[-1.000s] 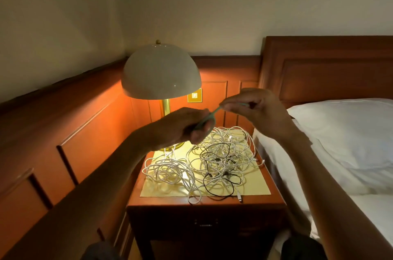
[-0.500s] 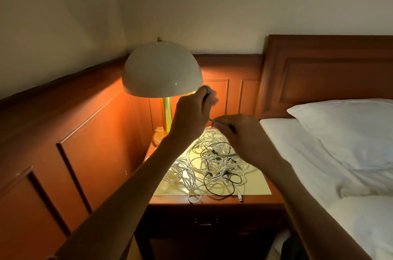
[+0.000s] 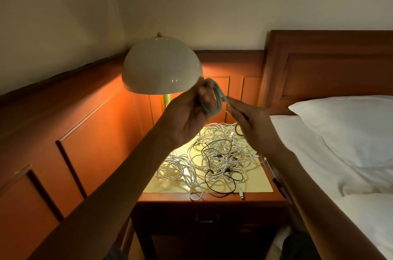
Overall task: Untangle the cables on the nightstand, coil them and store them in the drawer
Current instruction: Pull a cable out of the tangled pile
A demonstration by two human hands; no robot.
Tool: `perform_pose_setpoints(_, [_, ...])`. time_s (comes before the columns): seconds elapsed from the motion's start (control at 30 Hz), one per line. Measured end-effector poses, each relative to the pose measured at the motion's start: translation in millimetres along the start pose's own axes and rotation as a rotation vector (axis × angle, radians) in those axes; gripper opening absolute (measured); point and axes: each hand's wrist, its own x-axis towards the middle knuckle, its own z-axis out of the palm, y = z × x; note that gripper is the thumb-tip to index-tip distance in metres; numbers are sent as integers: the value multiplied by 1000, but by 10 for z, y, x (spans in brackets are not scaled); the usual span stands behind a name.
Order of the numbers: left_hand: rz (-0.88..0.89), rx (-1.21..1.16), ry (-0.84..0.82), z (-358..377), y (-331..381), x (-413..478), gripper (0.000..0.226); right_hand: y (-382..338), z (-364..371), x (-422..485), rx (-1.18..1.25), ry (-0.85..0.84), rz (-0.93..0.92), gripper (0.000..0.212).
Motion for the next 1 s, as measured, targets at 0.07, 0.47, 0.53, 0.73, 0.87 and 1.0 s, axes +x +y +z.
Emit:
perform_pose_setpoints(0.07, [199,-211,186,-16,-42,178,27,-54,168,-28,11,-51,72,31])
perform_pose_setpoints(0.47, [750,2027,271,-576,-129,360,21,-133,105,-27,62,-351,395,24])
perform_pose_setpoints(0.53, [534,2118,69,-601,-121,280,20,-122,-26,-5,-11,-370,409,25])
perform_pose_setpoints(0.73, [242,2061,-87,-577,-63,152,30,-18,-245,61,713,-354,916,19])
perform_pose_setpoints(0.87, [-140,1832,-146,-522,29,91,39,74,-234,49,655,-482,798,21])
perform_pose_setpoints(1.0, [-296,1298,-208,-434,34,-7,47,78,-319,40,390,-504,263,24])
